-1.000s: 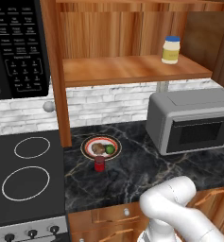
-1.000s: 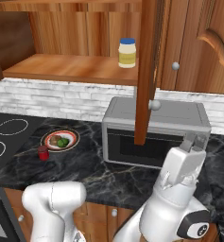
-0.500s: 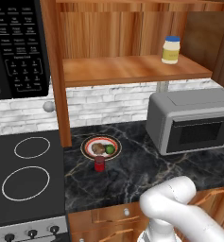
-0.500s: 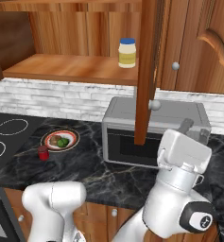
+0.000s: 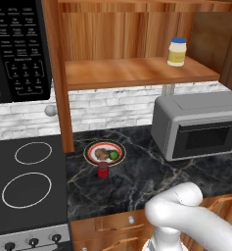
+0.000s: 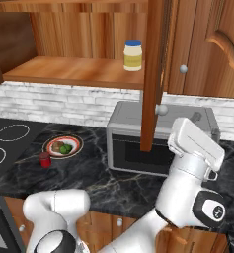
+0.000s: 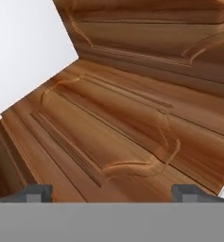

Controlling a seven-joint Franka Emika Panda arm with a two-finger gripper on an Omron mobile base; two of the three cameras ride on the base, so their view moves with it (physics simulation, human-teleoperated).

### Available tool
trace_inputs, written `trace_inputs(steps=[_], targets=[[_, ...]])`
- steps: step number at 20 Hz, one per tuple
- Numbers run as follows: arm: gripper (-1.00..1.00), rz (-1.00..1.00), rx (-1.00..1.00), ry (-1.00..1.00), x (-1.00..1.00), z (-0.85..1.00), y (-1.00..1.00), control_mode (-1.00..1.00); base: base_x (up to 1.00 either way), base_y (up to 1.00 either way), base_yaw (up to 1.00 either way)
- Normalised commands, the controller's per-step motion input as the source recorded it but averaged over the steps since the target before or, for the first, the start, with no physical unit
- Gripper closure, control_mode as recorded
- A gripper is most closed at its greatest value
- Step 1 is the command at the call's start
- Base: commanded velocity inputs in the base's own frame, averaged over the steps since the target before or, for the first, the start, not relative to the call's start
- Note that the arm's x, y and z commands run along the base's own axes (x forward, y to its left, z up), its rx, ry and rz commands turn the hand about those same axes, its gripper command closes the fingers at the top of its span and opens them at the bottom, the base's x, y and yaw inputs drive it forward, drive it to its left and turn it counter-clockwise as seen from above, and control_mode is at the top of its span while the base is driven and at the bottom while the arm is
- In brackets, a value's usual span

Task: Pick the avocado and bread from the counter and place them on the plate. Then pick the jam from the cabinet and place it next to the plate. Lastly close the cabinet door.

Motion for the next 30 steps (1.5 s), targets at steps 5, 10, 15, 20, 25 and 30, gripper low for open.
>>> trace_inputs(steps=[5,10,15,20,25,30], targets=[[-1.00,0.20,-0.21,0.31,-0.05,-0.21,-0.93,-1.00,0.00,0.00,0.00],[-1.00,0.22,-0.03,0.35,-0.13,-0.03,-0.97,-1.00,0.00,0.00,0.00],[-1.00,0.24,0.00,0.34,-0.15,0.00,-0.87,-1.00,0.00,0.00,0.00],[-1.00,0.31,0.00,0.30,-0.64,0.03,-0.37,-1.00,0.00,0.00,0.00],[-1.00,0.41,0.01,0.15,-1.00,0.23,-0.21,-1.00,0.00,0.00,0.00],[-1.00,0.47,0.03,0.12,-1.00,0.62,0.00,-1.00,0.00,0.00,0.00]])
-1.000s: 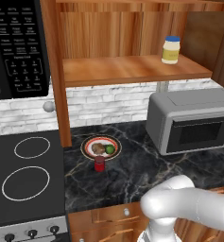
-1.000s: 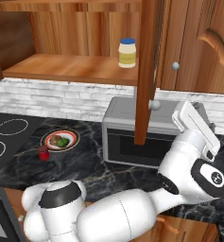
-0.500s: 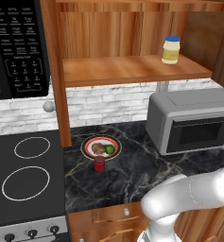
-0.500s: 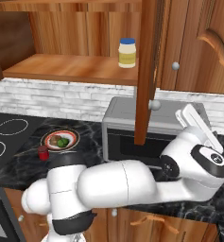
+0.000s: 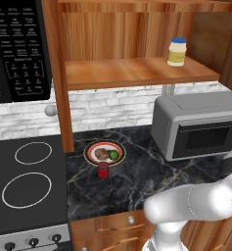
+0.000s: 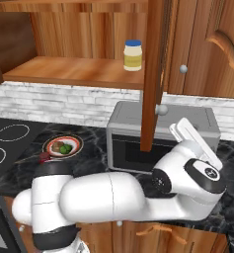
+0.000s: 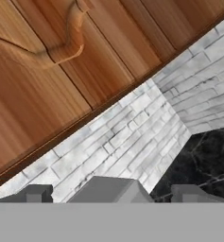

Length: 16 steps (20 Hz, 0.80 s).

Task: Pick the avocado and bread from the counter and place them on the plate. Then pick the jam from the cabinet and place it next to the plate. Lastly close the cabinet door.

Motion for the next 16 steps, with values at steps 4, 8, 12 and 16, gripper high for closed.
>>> trace_inputs(steps=[4,8,12,16], targets=[[-1.00,0.50,0.07,0.08,-1.00,0.80,0.00,-1.00,0.00,0.00,0.00],[-1.00,0.52,0.09,0.06,-1.00,0.86,0.00,-1.00,0.00,0.00,0.00],[-1.00,0.52,0.10,0.05,-1.00,0.90,0.00,-1.00,0.00,0.00,0.00],[-1.00,0.50,0.08,0.05,-1.00,0.96,0.00,-1.00,0.00,0.00,0.00]])
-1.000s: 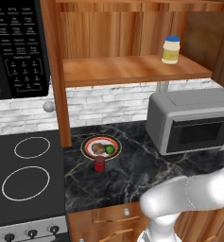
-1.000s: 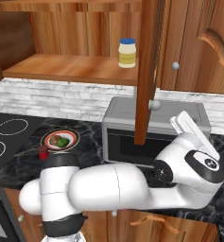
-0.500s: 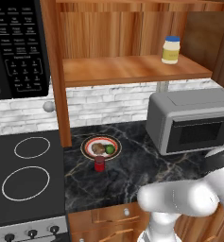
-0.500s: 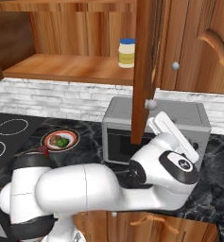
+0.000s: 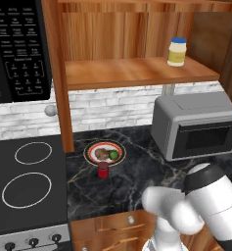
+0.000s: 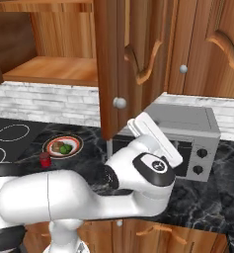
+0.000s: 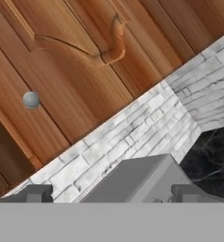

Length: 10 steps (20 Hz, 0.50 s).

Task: Pick the avocado and bread from the counter and place them on the plate. Then pick the jam from the cabinet and place it next to the plate. Lastly close the cabinet door.

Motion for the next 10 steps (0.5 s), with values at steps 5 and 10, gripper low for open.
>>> trace_inputs(steps=[5,10], targets=[[-1.00,0.49,0.04,0.07,-1.00,1.00,0.02,-1.00,0.00,0.00,0.00],[-1.00,0.47,0.05,0.11,-0.86,1.00,0.03,-1.00,0.00,0.00,0.00]])
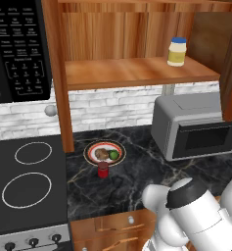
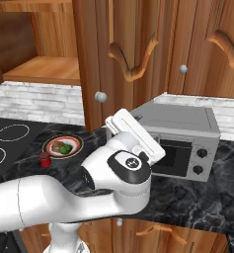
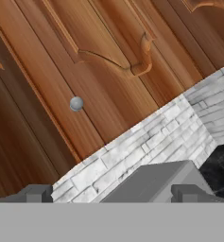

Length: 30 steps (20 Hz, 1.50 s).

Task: Pick the avocado and bread from the counter and place them on the plate. Then pick the jam from the cabinet and place it next to the plate. Lastly close the cabinet door.

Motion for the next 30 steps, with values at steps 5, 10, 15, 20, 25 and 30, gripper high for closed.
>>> trace_inputs(steps=[5,10,15,20,25,30], targets=[[-1.00,0.41,0.07,0.22,-0.57,1.00,0.05,-1.00,0.00,0.00,0.00],[-1.00,0.33,0.07,0.31,-0.16,1.00,0.09,-1.00,0.00,0.00,0.00],[-1.00,0.31,0.06,0.33,-0.03,1.00,0.14,-1.00,0.00,0.00,0.00],[-1.00,0.33,0.04,0.33,-0.22,1.00,0.22,-1.00,0.00,0.00,0.00],[-1.00,0.32,0.02,0.30,-0.09,1.00,0.23,-1.00,0.00,0.00,0.00],[-1.00,0.22,0.01,0.29,0.03,1.00,0.33,-1.00,0.00,0.00,0.00]])
